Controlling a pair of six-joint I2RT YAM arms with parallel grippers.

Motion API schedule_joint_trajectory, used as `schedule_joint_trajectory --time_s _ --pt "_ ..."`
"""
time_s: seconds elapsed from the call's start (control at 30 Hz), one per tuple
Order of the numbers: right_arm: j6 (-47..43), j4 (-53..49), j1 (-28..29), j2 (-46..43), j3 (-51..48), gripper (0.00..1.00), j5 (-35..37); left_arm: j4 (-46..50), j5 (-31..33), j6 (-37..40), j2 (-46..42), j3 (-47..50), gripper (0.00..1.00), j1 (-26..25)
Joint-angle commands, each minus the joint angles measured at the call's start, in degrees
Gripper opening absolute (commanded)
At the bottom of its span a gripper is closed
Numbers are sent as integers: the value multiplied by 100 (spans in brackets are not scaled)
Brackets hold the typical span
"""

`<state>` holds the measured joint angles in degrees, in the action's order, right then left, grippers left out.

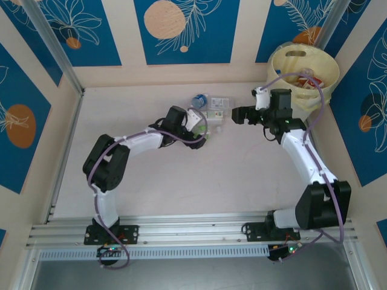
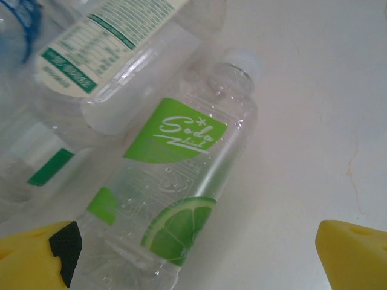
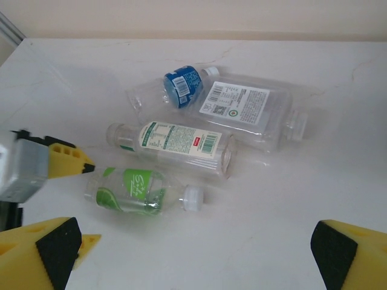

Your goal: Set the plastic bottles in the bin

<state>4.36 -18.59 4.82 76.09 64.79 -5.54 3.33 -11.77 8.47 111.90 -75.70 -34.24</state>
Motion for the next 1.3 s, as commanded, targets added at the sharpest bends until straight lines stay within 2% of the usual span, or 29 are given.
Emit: schedule_joint_trajectory --time_s 0.0,0.13,0.4,0.57,0.73,0.83,0.97,1.1,1.27 --pt "73 199 11 -341 -174 100 287 778 -339 530 203 -328 100 52" --pt "38 173 -33 -446 -266 100 382 521 -146 468 255 -85 96 17" --pt "157 241 -44 -464 -213 100 380 328 739 369 599 -168 75 -220" --pt "211 242 -55 -481 -217 100 412 292 1056 512 693 -176 74 -371" --pt "181 237 -60 -527 -256 100 448 -162 284 533 143 416 77 -382" --pt "170 281 -71 -501 -274 100 457 -295 93 458 -36 622 78 -382" --pt "223 362 -83 -438 -257 100 406 -103 584 381 221 420 82 -384" --pt "285 404 -80 -402 -244 100 343 678 646 234 706 -299 82 -406" --pt "311 400 -94 -426 -316 99 403 361 817 -35 817 -284 76 -461"
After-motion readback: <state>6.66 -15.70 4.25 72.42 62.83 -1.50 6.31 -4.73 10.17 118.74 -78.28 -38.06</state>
